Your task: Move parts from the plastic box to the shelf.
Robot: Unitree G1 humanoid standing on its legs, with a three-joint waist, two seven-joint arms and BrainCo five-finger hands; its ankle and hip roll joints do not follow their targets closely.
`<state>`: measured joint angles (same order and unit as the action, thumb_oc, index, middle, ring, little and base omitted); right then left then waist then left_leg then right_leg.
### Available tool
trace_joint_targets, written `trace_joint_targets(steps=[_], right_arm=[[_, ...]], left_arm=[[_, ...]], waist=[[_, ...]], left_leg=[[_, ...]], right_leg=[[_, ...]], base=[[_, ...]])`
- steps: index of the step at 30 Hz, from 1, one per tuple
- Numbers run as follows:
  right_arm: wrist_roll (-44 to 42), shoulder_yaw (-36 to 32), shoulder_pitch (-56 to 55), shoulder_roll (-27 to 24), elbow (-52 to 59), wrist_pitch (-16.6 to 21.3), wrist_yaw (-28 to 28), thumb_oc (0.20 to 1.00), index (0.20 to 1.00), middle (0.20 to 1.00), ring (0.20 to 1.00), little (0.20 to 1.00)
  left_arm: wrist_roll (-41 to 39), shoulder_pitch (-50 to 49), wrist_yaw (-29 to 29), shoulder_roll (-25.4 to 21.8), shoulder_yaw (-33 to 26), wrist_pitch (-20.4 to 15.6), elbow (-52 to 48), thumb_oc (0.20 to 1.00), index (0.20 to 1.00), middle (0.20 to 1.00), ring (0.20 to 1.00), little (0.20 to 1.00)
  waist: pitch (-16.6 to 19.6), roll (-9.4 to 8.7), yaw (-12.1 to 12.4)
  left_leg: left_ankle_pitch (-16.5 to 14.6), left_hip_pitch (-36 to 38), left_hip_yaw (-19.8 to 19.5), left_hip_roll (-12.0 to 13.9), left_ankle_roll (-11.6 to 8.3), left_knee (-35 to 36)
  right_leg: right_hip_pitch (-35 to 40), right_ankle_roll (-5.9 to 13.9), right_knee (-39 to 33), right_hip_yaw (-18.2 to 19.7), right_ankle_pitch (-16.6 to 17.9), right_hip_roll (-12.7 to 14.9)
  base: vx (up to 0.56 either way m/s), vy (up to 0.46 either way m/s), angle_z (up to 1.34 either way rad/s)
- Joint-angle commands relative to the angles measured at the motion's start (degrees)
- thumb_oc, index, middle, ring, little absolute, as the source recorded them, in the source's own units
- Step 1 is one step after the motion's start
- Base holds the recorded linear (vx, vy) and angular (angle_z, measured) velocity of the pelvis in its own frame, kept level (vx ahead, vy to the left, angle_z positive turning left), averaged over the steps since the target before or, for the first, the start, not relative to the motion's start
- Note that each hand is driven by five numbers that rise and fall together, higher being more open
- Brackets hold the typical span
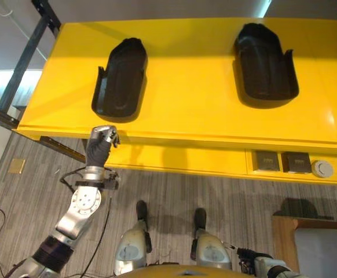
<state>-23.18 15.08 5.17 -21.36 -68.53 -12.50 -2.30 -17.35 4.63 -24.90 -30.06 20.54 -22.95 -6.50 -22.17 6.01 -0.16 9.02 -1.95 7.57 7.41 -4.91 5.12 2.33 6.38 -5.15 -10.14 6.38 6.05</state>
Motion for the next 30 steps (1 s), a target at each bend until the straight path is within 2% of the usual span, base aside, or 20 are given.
trace_joint_targets(steps=[1, 4, 8, 21, 30], right_arm=[[0.43, 1.33, 0.3, 2.55, -2.19, -0.24, 0.37, 1.0, 1.0, 1.0, 1.0, 1.0], [1.05, 1.57, 0.25, 2.43, -1.87, -0.54, 0.17, 1.0, 1.0, 1.0, 1.0, 1.0], [1.3, 1.8, 0.3, 2.36, -1.47, -0.78, 0.04, 1.0, 1.0, 1.0, 1.0, 1.0], [2.87, 2.47, 0.49, 1.79, -0.59, -0.26, -0.73, 1.0, 1.0, 1.0, 1.0, 1.0], [2.92, 3.42, 1.03, 1.86, 0.41, -0.81, -0.67, 1.0, 1.0, 1.0, 1.0, 1.0]], left_arm=[[0.01, 4.01, -1.52, -0.99, -1.15, -0.84, -4.25, 0.2, 0.2, 0.2, 0.2, 0.2], [-1.63, 4.57, -1.89, -0.54, -1.36, 1.96, -3.49, 0.2, 0.2, 0.2, 0.2, 0.2], [-1.51, 5.0, -3.52, -0.08, -1.55, 3.96, -1.8, 0.2, 0.2, 0.2, 0.2, 0.2], [1.6, 8.85, -8.37, -1.17, -3.41, 4.39, 3.12, 0.2, 0.2, 0.2, 0.2, 0.2], [0.37, 12.75, -9.43, -0.91, -3.92, 6.46, 6.2, 0.2, 0.2, 0.2, 0.2, 0.2]], waist=[[1.06, -1.54, 0.28], [1.05, -1.65, 0.03], [0.71, -1.78, -0.32], [-1.02, -2.07, -2.1], [-2.13, -2.44, -3.2]], left_leg=[[-8.54, 1.71, 1.58, 0.64, -0.61, -0.12], [-8.45, 1.75, 1.72, 0.76, -0.63, -0.12], [-8.35, 1.72, 1.97, 0.98, -0.68, -0.12], [-7.9, 0.68, 2.88, 1.32, -0.58, -0.12], [-7.85, 0.21, 3.08, 1.22, -0.37, -0.12]], right_leg=[[0.79, -2.5, 0.53, -1.77, -8.26, 0.01], [0.77, -2.5, 0.56, -1.5, -8.25, -0.04], [0.55, -2.57, 0.67, -1.24, -8.23, -0.12], [-1.51, -2.45, 0.88, 0.57, -7.59, -0.15], [-2.51, -2.39, 1.06, 1.62, -7.25, -0.16]], base=[[0.03, 0.0, -0.02], [0.01, 0.001, -0.01], [0.0, 0.001, -0.01], [0.0, 0.007, -0.03], [0.0, 0.004, -0.02]])
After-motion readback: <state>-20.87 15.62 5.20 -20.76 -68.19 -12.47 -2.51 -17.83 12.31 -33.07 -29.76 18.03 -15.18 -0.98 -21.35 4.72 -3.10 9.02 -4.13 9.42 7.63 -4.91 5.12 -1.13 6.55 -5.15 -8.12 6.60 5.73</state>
